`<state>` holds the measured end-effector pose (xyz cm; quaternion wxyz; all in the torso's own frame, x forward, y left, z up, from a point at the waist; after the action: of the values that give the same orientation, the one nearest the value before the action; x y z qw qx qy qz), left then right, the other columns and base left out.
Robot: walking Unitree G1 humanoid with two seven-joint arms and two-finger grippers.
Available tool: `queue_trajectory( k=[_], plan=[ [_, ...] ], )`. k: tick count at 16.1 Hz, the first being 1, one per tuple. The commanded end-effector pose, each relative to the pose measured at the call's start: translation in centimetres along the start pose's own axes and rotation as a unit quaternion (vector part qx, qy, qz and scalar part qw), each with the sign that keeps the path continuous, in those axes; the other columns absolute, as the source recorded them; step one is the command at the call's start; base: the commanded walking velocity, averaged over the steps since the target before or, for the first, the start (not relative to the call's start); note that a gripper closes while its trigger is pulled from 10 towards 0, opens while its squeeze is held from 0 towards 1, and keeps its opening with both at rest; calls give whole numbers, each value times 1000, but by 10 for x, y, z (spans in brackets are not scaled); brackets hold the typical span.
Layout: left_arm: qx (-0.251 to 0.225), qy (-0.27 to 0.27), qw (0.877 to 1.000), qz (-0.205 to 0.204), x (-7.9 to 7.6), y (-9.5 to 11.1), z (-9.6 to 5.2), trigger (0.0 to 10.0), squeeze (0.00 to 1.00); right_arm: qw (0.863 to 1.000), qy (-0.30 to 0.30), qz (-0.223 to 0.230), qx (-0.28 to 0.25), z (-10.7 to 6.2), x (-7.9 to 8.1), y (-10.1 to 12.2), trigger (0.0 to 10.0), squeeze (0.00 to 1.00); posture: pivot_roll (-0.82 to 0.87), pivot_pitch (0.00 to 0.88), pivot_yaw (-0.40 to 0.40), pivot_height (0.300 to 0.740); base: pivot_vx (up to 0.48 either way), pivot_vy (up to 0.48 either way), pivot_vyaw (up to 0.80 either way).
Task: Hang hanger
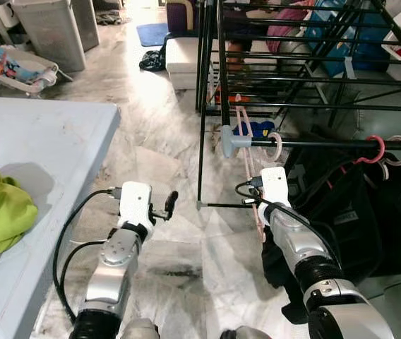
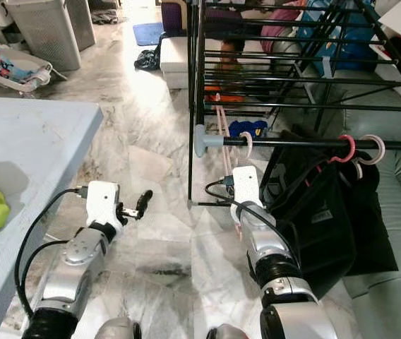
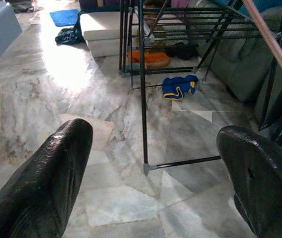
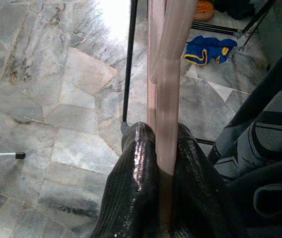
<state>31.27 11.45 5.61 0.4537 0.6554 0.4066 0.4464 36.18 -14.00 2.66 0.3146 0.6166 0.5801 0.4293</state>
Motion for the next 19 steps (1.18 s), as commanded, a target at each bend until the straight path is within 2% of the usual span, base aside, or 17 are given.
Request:
queue_trajectory(
  k=[1, 3, 4, 5, 6, 10, 13, 19],
  plan=[
    [0, -4, 1000, 8, -2, 1, 2, 10000, 0, 1000, 0, 3, 12, -2, -1, -9, 10000, 1000, 53, 0, -16, 740, 0, 0, 0],
    [0, -3, 1000, 10, -1, 1, 3, 10000, 0, 1000, 6, -3, 6, -3, 4, -4, 10000, 1000, 52, 0, -15, 740, 0, 0, 0],
    [1, -2, 1000, 10, 0, 0, 3, 10000, 0, 1000, 12, -6, 3, -2, 6, -3, 10000, 706, 57, 0, -18, 740, 0, 0, 0],
    [1, -2, 1000, 10, 0, -1, 3, 10000, 0, 1000, 13, -9, 2, -2, 6, -2, 10000, 573, 57, 0, -18, 740, 0, 0, 0],
    [2, -1, 1000, 10, 0, -1, 3, 10000, 0, 1000, 13, -17, 3, -2, 8, -3, 10000, 0, 60, 0, -20, 740, 0, 0, 0],
    [16, -7, 1000, 14, -2, -7, 3, 10000, 0, 1000, -1, -18, 8, 1, 10, -7, 10000, 0, 62, 0, -21, 740, 0, 0, 0],
    [24, -14, 999, 19, -4, -11, 3, 10000, 0, 1000, -15, 0, 8, 2, 9, -9, 10000, 0, 62, 0, -21, 740, 0, 0, 0],
    [30, -19, 999, 23, -6, -13, 3, 10000, 0, 999, -35, 7, 6, 1, 3, -12, 10000, 0, 60, 0, -15, 740, 0, 0, 0]
  ],
)
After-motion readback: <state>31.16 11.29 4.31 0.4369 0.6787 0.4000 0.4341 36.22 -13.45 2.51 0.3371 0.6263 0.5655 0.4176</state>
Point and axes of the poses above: a point about 5 cm out from each wrist's last joint towards the gripper, its own z axis pointing out of the wrist towards the gripper, its own y axis along the axis of the wrist's last joint, x = y × z, the point moved 4 cm from there along z, pointing out of the wrist towards the gripper, and after that the axes turned 13 degrees about z, right-handed, at the moved point
